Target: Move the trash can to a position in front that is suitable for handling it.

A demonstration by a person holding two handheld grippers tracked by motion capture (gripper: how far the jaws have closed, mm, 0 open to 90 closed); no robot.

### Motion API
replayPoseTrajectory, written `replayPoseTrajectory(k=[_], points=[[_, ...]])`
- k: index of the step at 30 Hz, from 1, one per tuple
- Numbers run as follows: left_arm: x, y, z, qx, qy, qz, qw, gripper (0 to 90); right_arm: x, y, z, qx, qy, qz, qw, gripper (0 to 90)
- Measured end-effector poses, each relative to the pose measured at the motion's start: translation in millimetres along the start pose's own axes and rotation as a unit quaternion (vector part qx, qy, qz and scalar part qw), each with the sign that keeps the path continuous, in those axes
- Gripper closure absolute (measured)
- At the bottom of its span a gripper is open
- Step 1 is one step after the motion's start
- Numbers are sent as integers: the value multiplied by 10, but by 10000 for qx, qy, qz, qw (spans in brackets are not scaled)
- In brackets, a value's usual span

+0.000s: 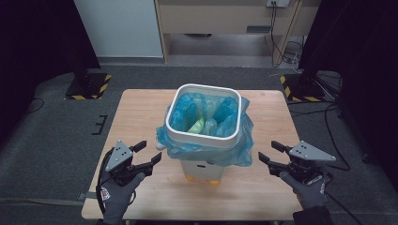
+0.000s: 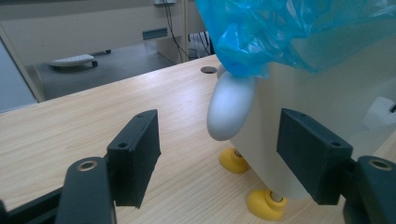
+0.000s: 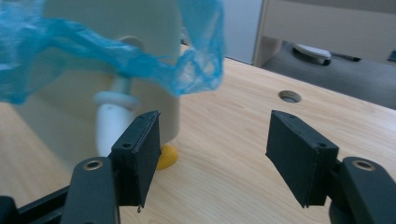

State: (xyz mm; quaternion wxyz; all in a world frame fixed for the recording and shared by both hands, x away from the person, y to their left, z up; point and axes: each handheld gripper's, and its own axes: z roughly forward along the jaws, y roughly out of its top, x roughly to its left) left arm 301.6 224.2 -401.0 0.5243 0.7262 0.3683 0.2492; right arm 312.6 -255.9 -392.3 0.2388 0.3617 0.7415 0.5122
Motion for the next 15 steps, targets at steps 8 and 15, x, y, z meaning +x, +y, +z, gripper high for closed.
replayPoseTrajectory(k=[8,15], points=[[-29,25,102,-11,-81,33,10000,323,124,4,45,58,368,-118,9992,363],[-45,34,179,25,-122,78,9999,364,171,-6,71,73,603,-77,9981,403]])
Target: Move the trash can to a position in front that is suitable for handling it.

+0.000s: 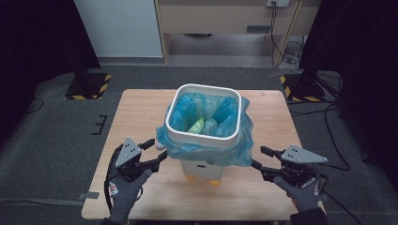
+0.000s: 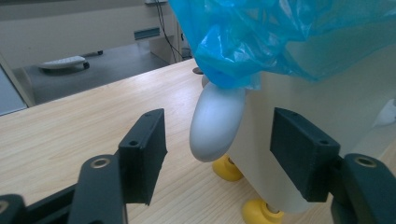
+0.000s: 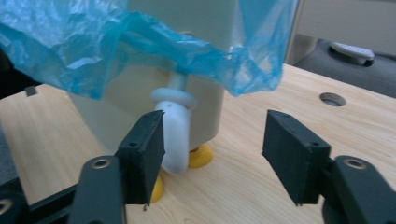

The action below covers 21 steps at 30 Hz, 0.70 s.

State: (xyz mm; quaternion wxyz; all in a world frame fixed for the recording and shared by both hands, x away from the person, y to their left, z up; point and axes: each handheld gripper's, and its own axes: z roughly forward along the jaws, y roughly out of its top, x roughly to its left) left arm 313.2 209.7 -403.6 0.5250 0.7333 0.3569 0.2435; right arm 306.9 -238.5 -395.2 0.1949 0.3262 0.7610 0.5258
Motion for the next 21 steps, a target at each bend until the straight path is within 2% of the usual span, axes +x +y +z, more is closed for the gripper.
replayPoseTrajectory(k=[5,12,17,21], points=[[4,-12,73,59,-16,3,10000,432,25,-13,50,57,90,-22,9999,461],[42,-26,110,53,-4,-94,9999,520,57,-14,88,61,259,29,9996,530],[38,-31,117,54,-74,-76,9999,586,95,-35,158,123,311,-45,9994,593],[29,-31,108,70,-93,-69,9999,604,112,-51,209,147,347,-119,9992,660]])
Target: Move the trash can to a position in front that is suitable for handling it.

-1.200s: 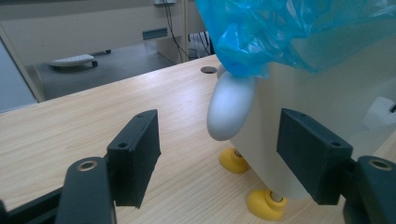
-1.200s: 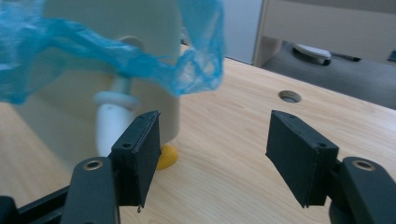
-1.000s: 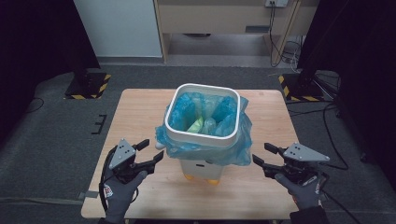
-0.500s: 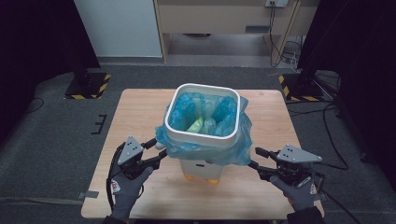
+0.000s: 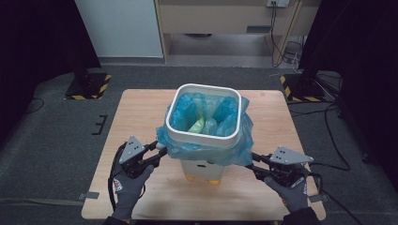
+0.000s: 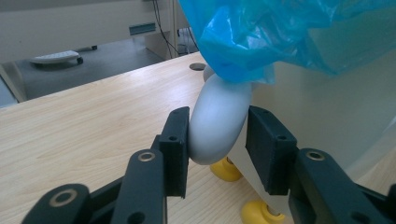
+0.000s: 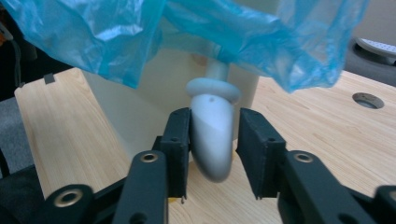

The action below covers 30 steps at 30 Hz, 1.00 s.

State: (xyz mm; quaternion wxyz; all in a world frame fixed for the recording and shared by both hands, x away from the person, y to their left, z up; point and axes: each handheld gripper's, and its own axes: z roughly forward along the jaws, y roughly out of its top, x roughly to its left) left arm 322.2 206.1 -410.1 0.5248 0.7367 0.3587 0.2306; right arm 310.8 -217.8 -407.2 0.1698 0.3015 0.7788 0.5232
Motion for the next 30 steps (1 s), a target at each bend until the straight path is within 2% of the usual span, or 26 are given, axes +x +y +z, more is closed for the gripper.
replayPoseTrajectory(k=[8,13,19,24,30], points=[[-30,35,-59,-39,-11,39,10000,645,-10,-2,74,-66,-53,-128,9999,683],[-2,-1,-66,-71,-81,-78,9999,651,-29,1,111,-74,-16,-262,9996,683],[-9,1,-119,-79,-33,-82,9999,660,-48,40,195,-45,-149,-454,9988,683],[11,-10,-126,-104,-29,-143,9998,663,-57,55,250,-75,-161,-404,9990,683],[73,-31,-79,-143,-162,-254,9994,664,-61,53,232,-82,-152,-433,9989,683]])
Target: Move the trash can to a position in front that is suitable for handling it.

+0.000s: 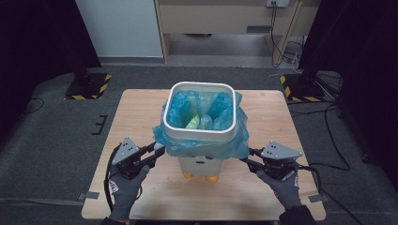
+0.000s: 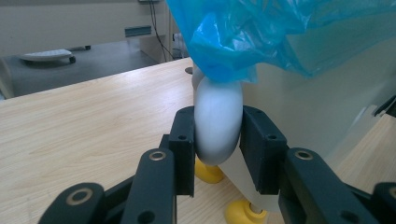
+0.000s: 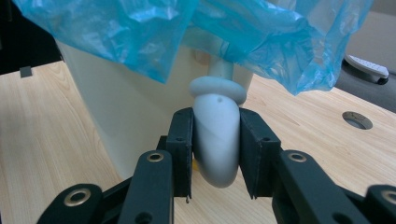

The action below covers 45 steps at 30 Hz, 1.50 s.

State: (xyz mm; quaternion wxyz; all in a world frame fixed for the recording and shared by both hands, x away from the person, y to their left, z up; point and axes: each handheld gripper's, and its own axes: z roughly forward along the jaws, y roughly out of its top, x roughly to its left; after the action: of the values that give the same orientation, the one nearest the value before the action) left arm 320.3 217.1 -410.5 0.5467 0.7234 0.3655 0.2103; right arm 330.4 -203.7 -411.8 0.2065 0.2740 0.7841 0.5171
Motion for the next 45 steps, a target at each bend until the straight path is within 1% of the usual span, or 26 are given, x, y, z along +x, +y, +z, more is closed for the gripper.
replayPoseTrajectory(k=[9,10,18,19,20,22,24,25,29,30,32,33,34,36,37,38,39,40,41,44,45], points=[[73,16,57,-28,-64,3,10000,662,27,3,-37,-30,21,84,10000,684],[97,12,64,-39,-104,10,9999,662,30,3,-40,-40,25,109,9999,684],[95,4,44,-29,-89,41,9999,656,42,-4,-37,-25,10,156,9999,679],[87,0,32,-26,-71,50,10000,655,43,-7,-40,-49,9,149,9999,663],[78,-9,20,-32,-57,51,10000,654,43,-8,-49,-117,-16,181,9998,628],[52,-46,-13,-2,11,45,10000,612,27,-2,-86,-187,37,232,9995,582],[34,-96,-51,70,98,68,9999,569,4,3,-140,-291,25,246,9993,552],[32,-120,-73,107,143,82,9998,552,-9,5,-171,-324,10,309,9990,540],[76,-245,-164,298,303,110,9990,503,-87,-4,-287,-478,-94,474,9977,496],[104,-284,-179,371,357,103,9986,490,-107,-4,-313,-523,-100,537,9971,489],[169,-375,-186,494,449,-10,9978,472,-140,0,-356,-589,-171,601,9963,476],[200,-425,-178,587,478,-91,9971,463,-152,3,-373,-615,-201,628,9959,471],[230,-476,-159,656,531,-126,9964,453,-168,5,-387,-634,-230,633,9957,461],[283,-574,-107,832,613,-147,9945,430,-187,10,-408,-656,-270,671,9952,452],[304,-624,-73,936,628,-143,9935,420,-193,11,-414,-649,-306,686,9951,439],[323,-676,-37,1028,592,-216,9927,412,-199,12,-417,-657,-333,701,9948,423],[343,-728,1,1082,528,-340,9921,412,-206,11,-419,-667,-356,702,9947,414],[363,-775,32,1141,496,-392,9914,412,-211,10,-418,-695,-377,712,9943,414],[377,-814,61,1238,499,-392,9903,411,-213,9,-417,-701,-384,731,9941,413],[404,-899,140,1521,574,-290,9863,400,-220,12,-410,-677,-414,728,9942,407],[408,-929,168,1575,569,-312,9854,394,-224,14,-407,-689,-431,719,9941,400]])
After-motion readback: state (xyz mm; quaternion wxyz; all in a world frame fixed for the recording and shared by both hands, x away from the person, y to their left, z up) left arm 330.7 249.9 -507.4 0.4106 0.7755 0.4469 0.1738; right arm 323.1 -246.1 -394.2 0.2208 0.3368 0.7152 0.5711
